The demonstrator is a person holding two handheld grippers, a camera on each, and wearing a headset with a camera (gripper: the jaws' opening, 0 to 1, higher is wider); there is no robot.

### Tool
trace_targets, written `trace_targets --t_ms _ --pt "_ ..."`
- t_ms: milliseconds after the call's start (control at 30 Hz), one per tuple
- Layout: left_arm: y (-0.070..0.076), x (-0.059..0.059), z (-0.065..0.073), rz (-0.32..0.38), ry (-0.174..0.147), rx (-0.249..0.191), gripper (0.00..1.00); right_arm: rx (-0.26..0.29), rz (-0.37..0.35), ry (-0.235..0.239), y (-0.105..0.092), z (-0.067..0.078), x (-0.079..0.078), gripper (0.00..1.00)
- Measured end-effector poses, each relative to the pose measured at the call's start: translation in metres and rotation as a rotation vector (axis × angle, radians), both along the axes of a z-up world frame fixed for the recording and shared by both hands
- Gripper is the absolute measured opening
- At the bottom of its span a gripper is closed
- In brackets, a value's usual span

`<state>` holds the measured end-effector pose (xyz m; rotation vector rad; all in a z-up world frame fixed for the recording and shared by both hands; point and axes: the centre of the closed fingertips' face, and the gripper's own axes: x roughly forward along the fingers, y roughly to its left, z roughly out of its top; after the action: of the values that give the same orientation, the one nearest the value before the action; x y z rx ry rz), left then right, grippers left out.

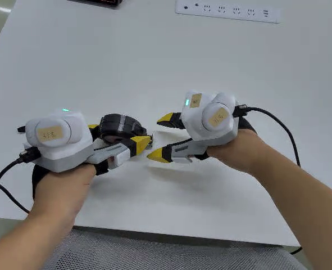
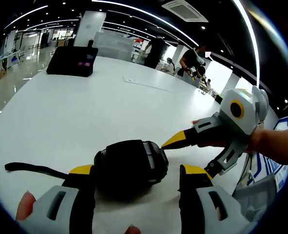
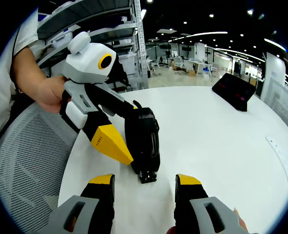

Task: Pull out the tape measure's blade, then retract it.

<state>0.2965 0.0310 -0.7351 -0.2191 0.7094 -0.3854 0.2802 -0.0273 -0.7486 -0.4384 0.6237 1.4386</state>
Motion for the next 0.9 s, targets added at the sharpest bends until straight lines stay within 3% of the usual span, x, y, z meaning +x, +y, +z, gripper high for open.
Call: trace_targets --t_ms 167,367,500,900 --pt "-0.002 -0.002 0.005 -0.032 -0.018 0.007 0.72 0.004 -0.019 -0.017 -0.011 0.005 -0.004 0.53" --pt "-0.004 -0.006 0.009 -0.073 -0.027 0.026 0.78 0.022 -0.066 -0.003 -0.025 0.014 -0.006 0.58" --pt "-0.006 -0.009 0.01 -0.106 -0.03 0.045 0.78 0.009 -0.074 0.0 -0.031 0.012 -0.009 0.57" --pt "-0.001 -0.018 0.019 -0.182 -0.049 0.09 0.77 0.056 -0.155 0.023 -0.055 0.027 -0.015 0.61"
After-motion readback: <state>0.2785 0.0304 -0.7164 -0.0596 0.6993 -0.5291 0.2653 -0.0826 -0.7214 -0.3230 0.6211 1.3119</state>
